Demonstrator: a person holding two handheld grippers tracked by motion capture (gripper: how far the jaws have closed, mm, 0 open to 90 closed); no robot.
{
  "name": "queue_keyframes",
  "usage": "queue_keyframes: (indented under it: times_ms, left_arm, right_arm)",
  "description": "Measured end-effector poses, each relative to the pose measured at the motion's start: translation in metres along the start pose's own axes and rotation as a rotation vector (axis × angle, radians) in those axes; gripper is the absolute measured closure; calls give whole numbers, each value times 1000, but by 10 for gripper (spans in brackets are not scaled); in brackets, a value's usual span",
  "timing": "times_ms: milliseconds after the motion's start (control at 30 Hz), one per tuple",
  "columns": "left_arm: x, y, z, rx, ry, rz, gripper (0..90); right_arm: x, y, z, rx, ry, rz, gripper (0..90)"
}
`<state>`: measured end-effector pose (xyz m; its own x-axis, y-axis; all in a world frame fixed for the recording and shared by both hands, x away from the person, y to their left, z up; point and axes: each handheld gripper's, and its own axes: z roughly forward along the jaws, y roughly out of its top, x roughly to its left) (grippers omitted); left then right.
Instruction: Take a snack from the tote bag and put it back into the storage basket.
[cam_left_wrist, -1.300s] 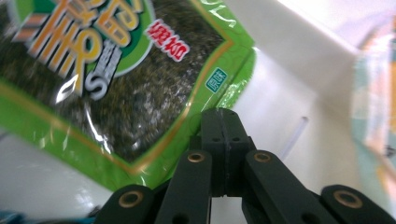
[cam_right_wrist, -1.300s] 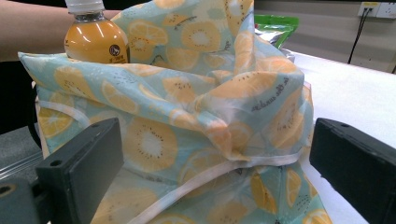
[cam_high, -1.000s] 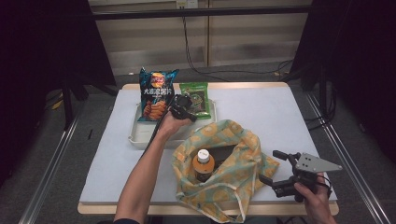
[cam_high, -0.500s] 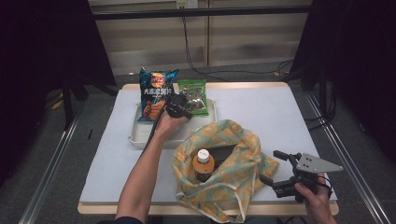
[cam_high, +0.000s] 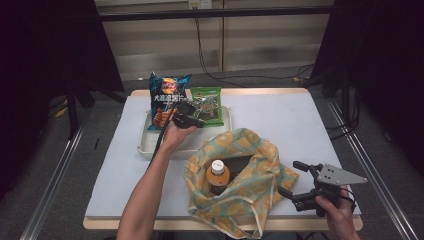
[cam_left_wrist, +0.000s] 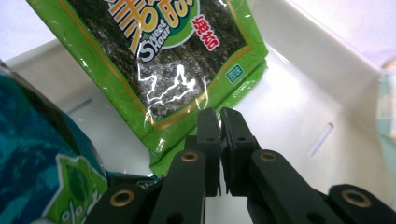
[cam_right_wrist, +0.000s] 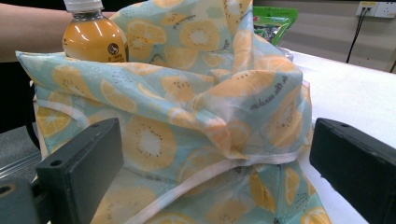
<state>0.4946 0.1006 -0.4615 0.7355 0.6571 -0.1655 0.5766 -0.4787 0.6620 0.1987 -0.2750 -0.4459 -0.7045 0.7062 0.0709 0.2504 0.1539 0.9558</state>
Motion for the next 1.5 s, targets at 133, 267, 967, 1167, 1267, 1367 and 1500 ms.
queue_keyframes:
  times_ms: [133, 267, 967, 1167, 1267, 1367, 1500]
  left_arm:
    - [-6, -3, -12, -51, -41, 5, 818]
    - [-14, -5, -24, -87, -69, 23, 797]
    - [-50, -23, -94, -285, -63, 86, 430]
    - [-63, -29, -113, -357, -66, 144, 317]
    - [-68, -33, -121, -398, -98, 133, 302]
    - [-78, -38, -129, -410, -111, 158, 293]
    - [-89, -44, -140, -421, -107, 171, 277]
  right_arm:
    - [0, 0, 0, 0, -4, 4, 24]
    - [0, 0, 1, 0, -6, 7, 24]
    - [3, 1, 2, -3, -13, 2, 24]
    - [4, 2, 0, -5, -12, -1, 24]
    - [3, 2, -1, -7, -20, 4, 24]
    - [5, 2, 0, -6, -23, 4, 24]
    - [6, 2, 1, -9, -22, 0, 24]
